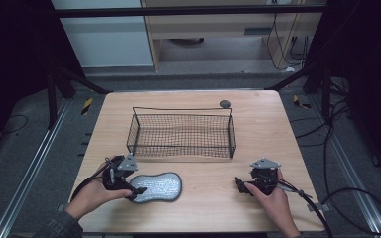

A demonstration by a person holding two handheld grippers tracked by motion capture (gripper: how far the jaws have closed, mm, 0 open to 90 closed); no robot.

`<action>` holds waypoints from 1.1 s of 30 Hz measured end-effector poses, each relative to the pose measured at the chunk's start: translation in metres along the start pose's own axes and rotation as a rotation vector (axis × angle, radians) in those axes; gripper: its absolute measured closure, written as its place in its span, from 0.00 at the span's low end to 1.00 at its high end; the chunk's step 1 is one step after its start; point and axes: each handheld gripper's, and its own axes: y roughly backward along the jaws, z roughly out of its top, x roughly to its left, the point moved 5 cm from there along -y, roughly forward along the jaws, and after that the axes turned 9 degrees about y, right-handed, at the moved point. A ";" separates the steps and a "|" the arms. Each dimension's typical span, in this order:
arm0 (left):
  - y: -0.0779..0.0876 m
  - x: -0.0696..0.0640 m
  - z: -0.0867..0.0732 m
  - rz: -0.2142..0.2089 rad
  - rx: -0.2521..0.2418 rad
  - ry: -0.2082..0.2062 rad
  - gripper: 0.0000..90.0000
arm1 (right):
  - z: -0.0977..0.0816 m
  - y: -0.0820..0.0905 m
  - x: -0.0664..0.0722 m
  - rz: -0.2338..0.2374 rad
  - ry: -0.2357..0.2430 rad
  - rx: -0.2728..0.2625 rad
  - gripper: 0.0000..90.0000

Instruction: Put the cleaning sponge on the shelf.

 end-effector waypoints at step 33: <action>-0.045 -0.026 0.024 -0.109 0.243 -0.247 0.04 | 0.000 0.000 0.000 0.001 0.001 0.000 0.01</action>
